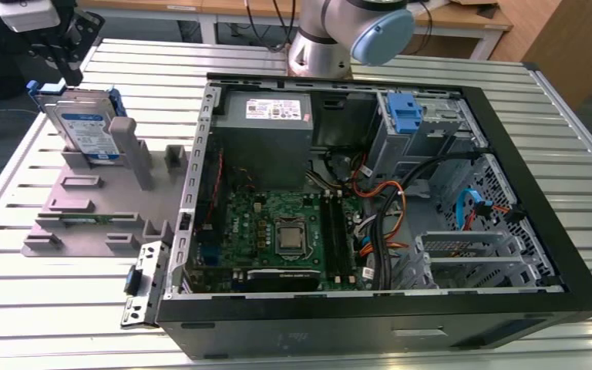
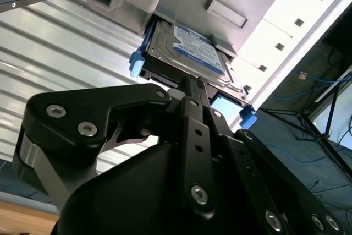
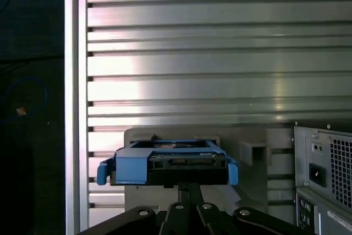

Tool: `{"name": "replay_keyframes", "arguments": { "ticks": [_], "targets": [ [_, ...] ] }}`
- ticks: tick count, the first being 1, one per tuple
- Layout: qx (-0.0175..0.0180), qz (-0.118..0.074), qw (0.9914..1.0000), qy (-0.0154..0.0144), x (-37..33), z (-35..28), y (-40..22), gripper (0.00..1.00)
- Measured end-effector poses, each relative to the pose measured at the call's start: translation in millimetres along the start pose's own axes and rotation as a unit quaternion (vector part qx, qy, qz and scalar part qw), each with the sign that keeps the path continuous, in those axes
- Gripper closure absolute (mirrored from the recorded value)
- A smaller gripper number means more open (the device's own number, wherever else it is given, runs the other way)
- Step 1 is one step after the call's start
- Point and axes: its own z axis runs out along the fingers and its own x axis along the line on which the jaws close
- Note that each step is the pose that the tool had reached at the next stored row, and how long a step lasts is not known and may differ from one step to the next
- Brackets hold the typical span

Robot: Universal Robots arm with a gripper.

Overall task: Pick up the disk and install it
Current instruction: 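Reach for the disk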

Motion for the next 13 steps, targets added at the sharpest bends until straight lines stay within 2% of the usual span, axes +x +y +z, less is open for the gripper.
{"name": "replay_keyframes", "arguments": {
  "ticks": [8,13],
  "targets": [
    [0.0010,-0.009,0.99995,0.0005,6.5,3.9,0.1,0.89],
    [0.0015,-0.017,0.99985,-0.0009,7.8,6.2,0.3,0.89]
  ]
}}
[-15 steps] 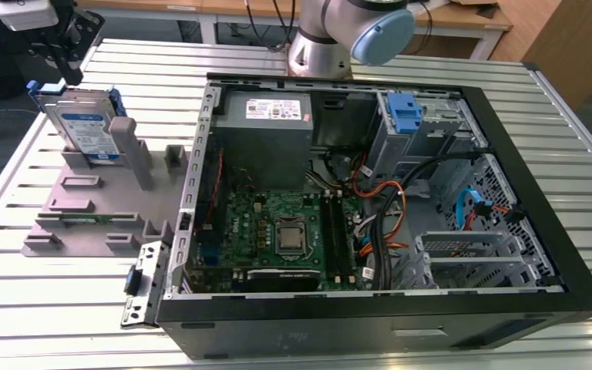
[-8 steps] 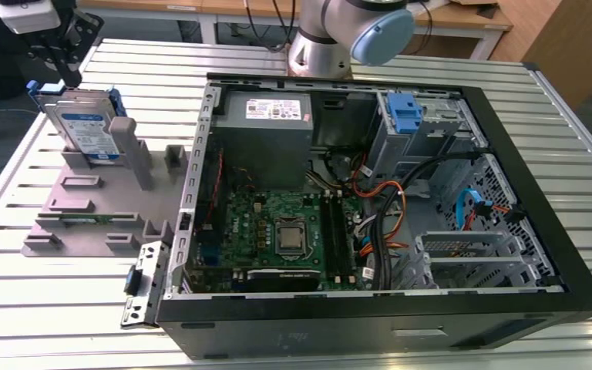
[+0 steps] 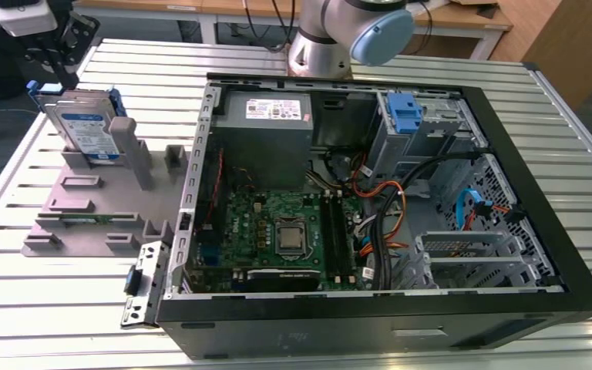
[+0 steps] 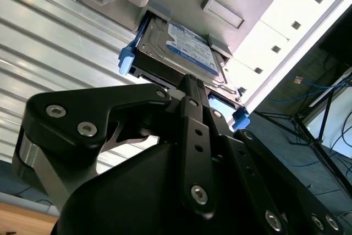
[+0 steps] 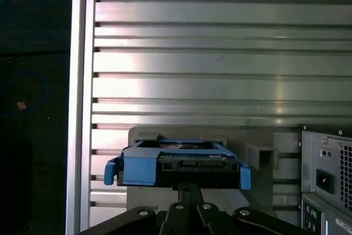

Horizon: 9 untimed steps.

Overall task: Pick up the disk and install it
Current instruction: 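Reach for the disk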

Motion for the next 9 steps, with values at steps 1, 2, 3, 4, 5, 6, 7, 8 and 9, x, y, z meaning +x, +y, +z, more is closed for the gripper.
{"name": "replay_keyframes", "arguments": {
  "ticks": [1,2,3,4,5,6,7,8,9],
  "targets": [
    [0.0003,-0.002,1.00000,-0.0004,0.0,0.4,0.1,0.89],
    [0.0007,-0.003,0.99999,-0.0007,0.0,0.8,0.2,0.89],
    [0.0011,-0.005,0.99999,-0.0009,0.2,1.2,0.2,0.89],
    [0.0013,-0.006,0.99998,-0.0012,0.3,1.7,0.2,0.89],
    [0.0014,-0.007,0.99997,-0.0017,0.7,2.4,0.4,0.89],
    [0.0014,-0.008,0.99996,-0.0022,1.4,3.0,0.5,0.89],
    [0.0015,-0.009,0.99996,-0.0027,2.1,3.4,0.6,0.89],
    [0.0015,-0.009,0.99995,-0.0031,2.2,3.7,0.7,0.89],
    [0.0015,-0.009,0.99995,-0.0031,2.2,3.7,0.7,0.89]
  ]
}}
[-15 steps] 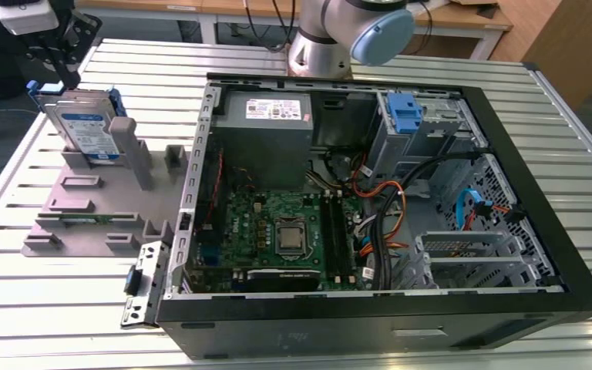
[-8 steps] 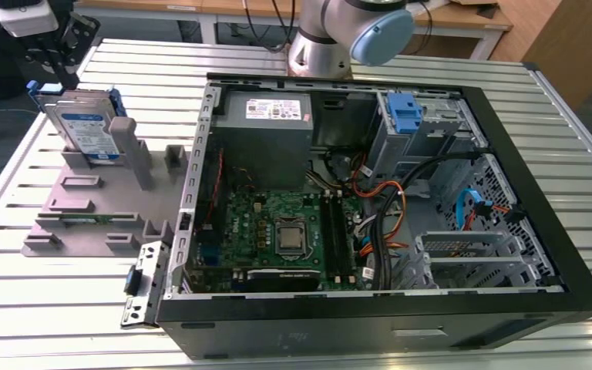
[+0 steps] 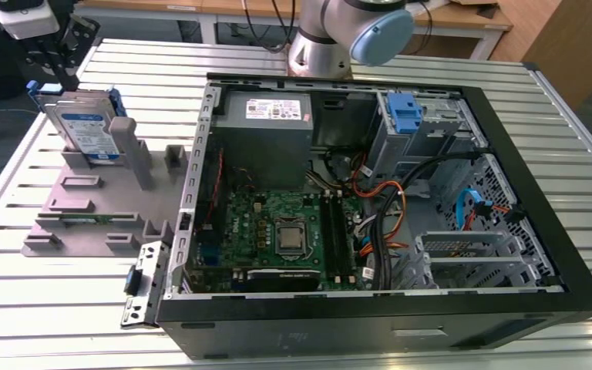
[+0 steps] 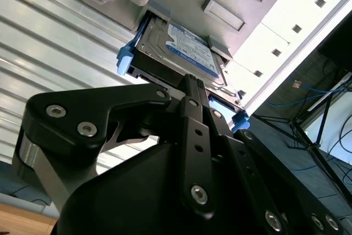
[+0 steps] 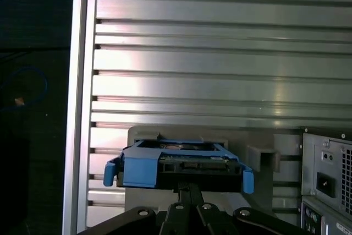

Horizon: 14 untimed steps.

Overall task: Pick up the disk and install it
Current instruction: 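Reach for the disk, then pick up the disk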

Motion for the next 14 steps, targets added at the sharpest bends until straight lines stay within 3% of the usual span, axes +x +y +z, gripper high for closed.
{"name": "replay_keyframes", "arguments": {
  "ticks": [14],
  "targets": [
    [0.0000,0.000,1.00000,0.0000,3.0,0.7,3.4,0.89]
  ]
}}
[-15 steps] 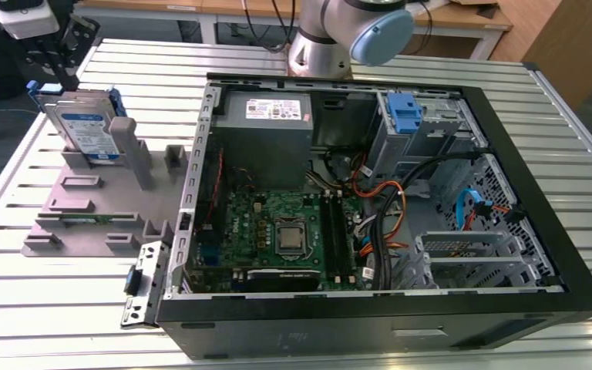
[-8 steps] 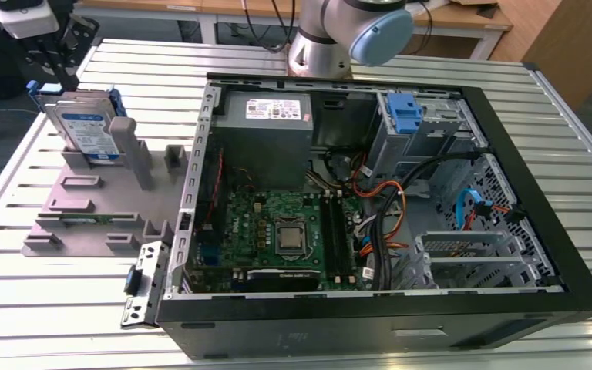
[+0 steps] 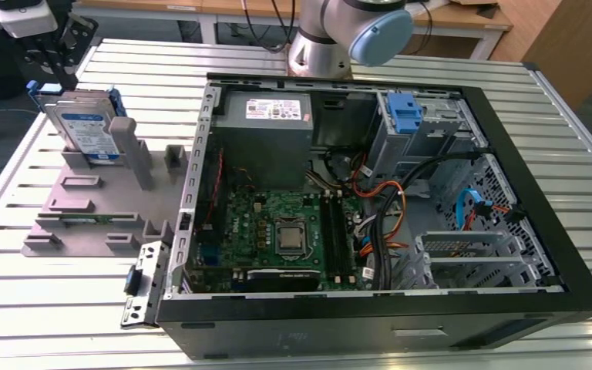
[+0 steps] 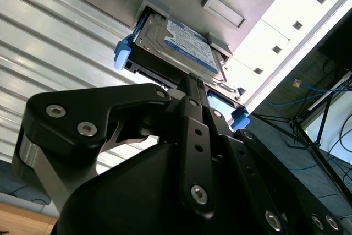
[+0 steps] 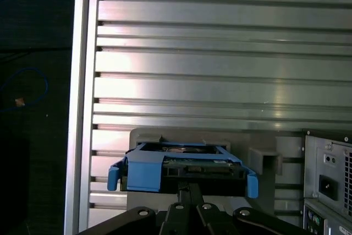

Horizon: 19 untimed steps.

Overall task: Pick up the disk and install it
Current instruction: 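Pick up the disk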

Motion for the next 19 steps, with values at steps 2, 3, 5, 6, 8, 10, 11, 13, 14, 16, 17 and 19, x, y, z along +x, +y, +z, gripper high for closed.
{"name": "replay_keyframes", "arguments": {
  "ticks": [2,3,5,6,8,10,11,13,14,16,17,19],
  "targets": [
    [0.0000,0.000,1.00000,0.0000,0.0,0.0,0.0,0.89],
    [0.0000,0.000,1.00000,0.0000,0.0,0.0,0.0,0.89],
    [0.0000,0.000,1.00000,0.0000,0.0,-1.1,0.0,0.89],
    [0.0000,0.000,1.00000,0.0000,0.0,-2.2,0.1,0.89],
    [0.0000,0.000,1.00000,0.0000,0.0,-4.4,0.2,0.89],
    [0.0000,0.000,1.00000,0.0000,0.1,-7.2,0.2,0.89],
    [0.0000,0.000,1.00000,0.0000,0.0,-8.4,0.3,0.89],
    [-0.0001,0.000,1.00000,-0.0001,0.0,-8.7,0.3,0.89],
    [-0.0001,0.000,1.00000,-0.0002,0.0,-8.7,0.3,0.89],
    [0.0000,0.000,1.00000,0.0000,0.1,-10.2,0.3,0.89],
    [0.0000,0.000,1.00000,0.0000,0.1,-10.2,0.4,0.89],
    [0.0000,0.000,1.00000,0.0001,0.1,-10.5,0.3,0.89]
  ]
}}
